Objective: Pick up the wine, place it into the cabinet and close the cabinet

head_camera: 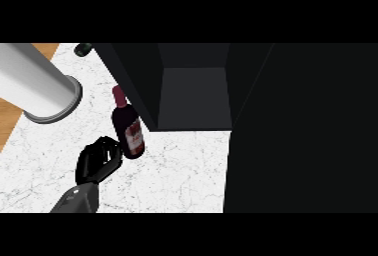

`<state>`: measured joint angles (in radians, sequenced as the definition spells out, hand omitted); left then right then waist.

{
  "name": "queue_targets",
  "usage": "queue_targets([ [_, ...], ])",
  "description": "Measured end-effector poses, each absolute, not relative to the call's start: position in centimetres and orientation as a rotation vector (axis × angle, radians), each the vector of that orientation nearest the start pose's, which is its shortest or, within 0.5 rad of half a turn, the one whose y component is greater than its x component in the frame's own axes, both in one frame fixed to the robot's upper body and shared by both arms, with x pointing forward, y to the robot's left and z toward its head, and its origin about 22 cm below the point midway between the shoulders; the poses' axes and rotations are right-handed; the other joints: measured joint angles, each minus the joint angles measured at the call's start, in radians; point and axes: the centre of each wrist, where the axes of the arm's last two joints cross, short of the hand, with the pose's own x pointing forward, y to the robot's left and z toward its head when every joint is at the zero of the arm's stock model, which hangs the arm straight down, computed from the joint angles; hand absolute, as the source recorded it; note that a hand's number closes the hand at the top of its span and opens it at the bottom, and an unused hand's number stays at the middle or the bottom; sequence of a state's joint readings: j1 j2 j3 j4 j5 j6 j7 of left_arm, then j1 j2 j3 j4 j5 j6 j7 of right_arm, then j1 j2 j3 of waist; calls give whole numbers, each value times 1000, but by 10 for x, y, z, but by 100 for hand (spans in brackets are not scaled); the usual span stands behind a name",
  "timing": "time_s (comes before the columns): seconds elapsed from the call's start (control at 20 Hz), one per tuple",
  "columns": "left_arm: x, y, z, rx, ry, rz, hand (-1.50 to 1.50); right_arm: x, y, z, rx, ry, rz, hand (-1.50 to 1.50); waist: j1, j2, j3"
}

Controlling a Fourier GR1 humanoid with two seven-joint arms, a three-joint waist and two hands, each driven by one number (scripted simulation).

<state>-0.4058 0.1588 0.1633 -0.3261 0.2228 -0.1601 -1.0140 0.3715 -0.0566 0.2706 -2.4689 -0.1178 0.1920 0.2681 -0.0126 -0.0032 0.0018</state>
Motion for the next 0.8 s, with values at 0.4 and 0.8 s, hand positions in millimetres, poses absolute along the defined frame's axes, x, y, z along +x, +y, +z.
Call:
queue_targets([
  [0.4, 263, 276, -139, 6, -1747, -45, 150, 111, -212, 142, 322, -1832, 231, -150, 12, -4, 0],
  [0.8, 281, 231, -101, 31, -1707, -112, 150, 111, -214, 140, 299, -1838, 223, -150, 17, -1, -1],
])
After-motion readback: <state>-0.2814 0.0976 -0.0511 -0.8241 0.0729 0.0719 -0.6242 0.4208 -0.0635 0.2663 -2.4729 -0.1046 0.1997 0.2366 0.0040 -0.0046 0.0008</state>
